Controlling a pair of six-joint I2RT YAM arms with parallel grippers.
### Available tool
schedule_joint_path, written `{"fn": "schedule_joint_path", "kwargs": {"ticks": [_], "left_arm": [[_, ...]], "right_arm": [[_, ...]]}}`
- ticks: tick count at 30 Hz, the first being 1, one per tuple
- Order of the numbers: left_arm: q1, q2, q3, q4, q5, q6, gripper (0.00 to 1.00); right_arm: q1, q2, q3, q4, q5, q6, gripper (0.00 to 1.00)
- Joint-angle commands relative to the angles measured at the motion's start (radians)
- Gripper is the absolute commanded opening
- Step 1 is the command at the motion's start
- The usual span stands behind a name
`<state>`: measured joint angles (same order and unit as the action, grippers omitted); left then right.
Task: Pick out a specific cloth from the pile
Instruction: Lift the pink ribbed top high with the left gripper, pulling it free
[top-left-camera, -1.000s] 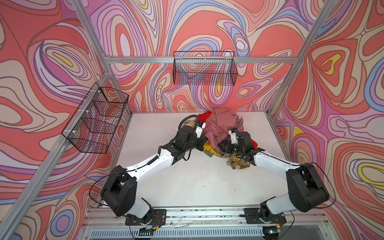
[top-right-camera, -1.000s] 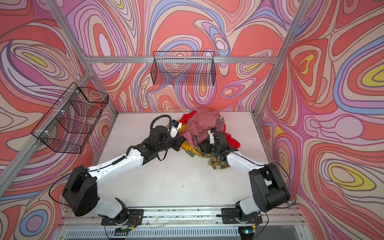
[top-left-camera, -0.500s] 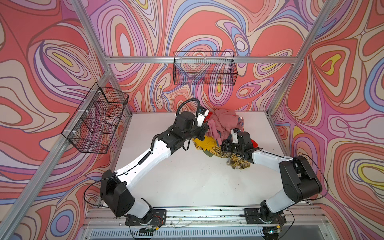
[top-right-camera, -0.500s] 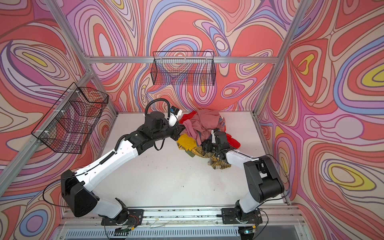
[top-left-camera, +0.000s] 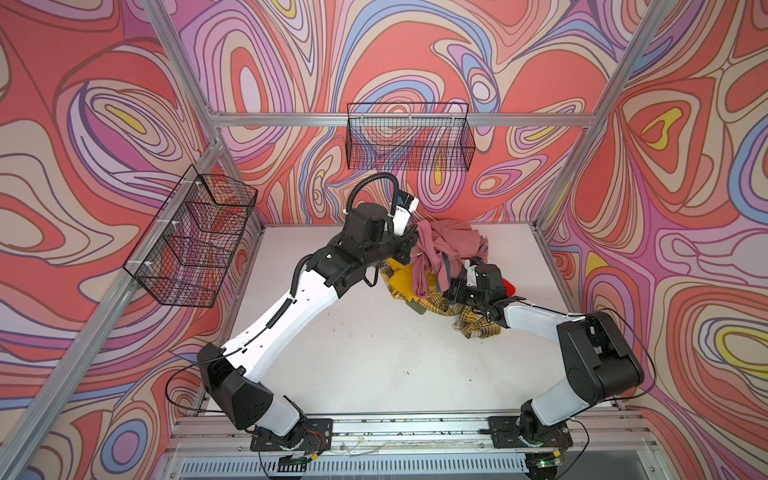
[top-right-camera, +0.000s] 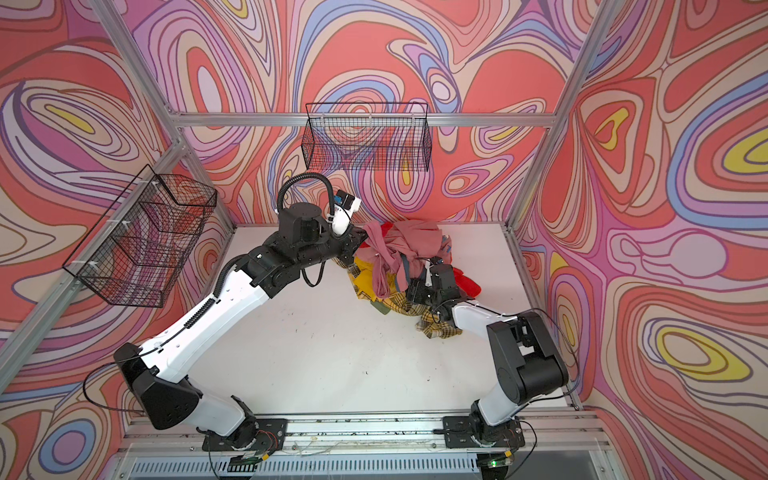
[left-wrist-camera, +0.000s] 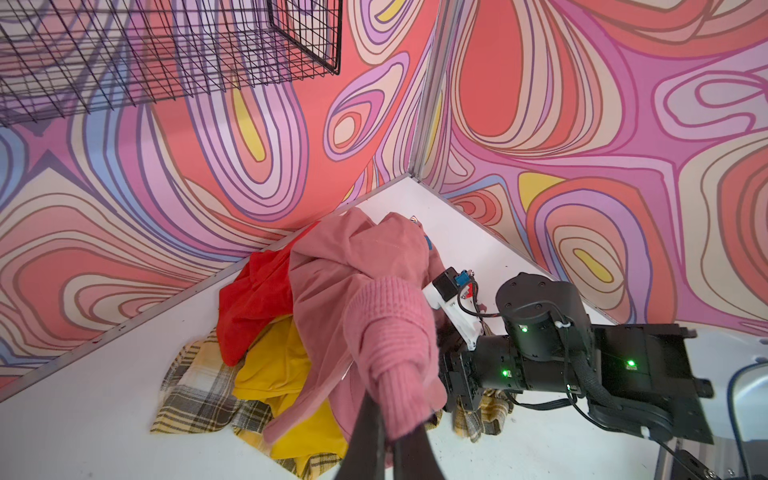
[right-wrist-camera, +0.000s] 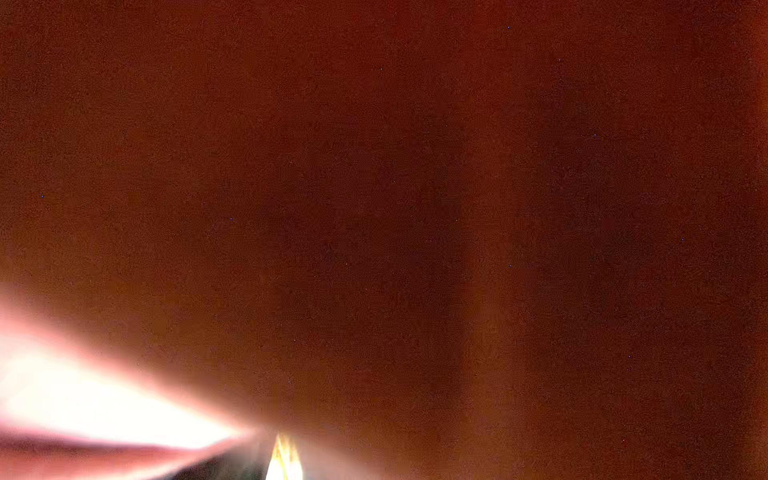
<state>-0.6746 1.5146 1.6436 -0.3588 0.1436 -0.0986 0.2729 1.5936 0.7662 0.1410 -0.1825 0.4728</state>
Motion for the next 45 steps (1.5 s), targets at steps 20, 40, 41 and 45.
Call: {"fn": "schedule_joint_path", "kwargs": {"ticks": [20,40,41,45], "left_arm": [[0.0,-0.037,0.325,-0.066,-0.29,0.149,0.0],[0.021,0.038,0.645,-0.187,-0.434,0.295,0.0],[0.02,0.039,0.652,-0.194,-0.437,0.297,0.0],[0.032,0.038,0.656,-0.197,-0.452,0.298,0.0]], "right_arm": [[-0.018,0.018,0.004,-0.049,0.077,0.019,0.81],[-0.018,-0.037,-0.001,-0.058,0.075,0.009,0.87],[-0.018,-0.037,0.001,-0.06,0.078,0.012,0.88],[-0.018,-0.036,0.002,-0.062,0.074,0.018,0.9]]}}
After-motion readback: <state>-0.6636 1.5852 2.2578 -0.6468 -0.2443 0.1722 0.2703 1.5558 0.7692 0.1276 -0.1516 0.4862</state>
